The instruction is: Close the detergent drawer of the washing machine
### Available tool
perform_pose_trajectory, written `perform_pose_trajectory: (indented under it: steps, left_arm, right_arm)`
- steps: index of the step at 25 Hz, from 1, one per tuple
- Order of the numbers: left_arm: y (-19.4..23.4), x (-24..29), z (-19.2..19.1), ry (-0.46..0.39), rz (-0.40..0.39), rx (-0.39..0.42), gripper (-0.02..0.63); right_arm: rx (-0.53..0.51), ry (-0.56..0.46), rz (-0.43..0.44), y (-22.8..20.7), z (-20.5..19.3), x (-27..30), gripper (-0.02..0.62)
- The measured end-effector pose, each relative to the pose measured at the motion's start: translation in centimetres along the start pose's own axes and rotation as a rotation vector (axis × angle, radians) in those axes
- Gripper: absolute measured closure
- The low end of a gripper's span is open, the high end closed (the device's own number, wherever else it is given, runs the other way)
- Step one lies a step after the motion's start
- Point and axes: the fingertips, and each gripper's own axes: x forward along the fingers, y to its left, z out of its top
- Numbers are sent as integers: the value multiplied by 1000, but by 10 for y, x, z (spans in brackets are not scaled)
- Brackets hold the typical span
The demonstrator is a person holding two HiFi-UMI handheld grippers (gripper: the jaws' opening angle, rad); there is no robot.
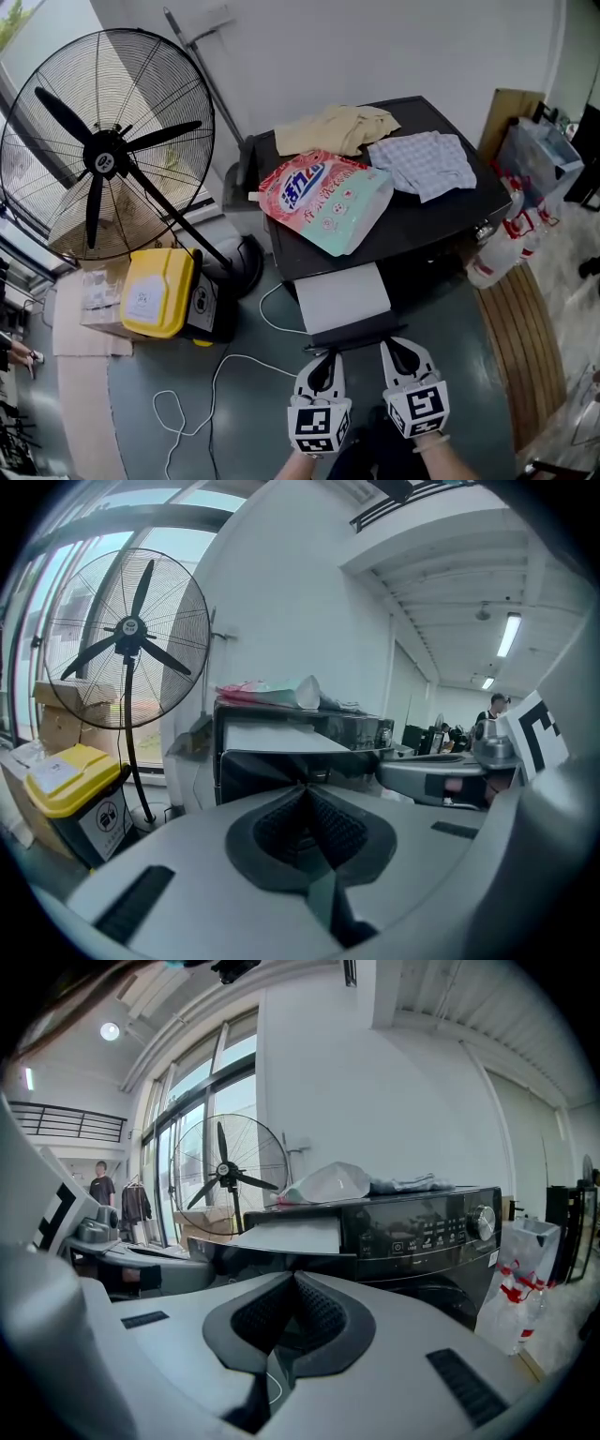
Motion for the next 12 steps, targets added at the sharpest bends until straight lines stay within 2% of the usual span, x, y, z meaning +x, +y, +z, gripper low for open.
perform_pose_trajectory:
  steps: [12]
  left_arm:
    - [16, 21, 19, -21, 58, 4, 591]
  right_arm:
    - [5, -42, 40, -6, 20, 24, 569]
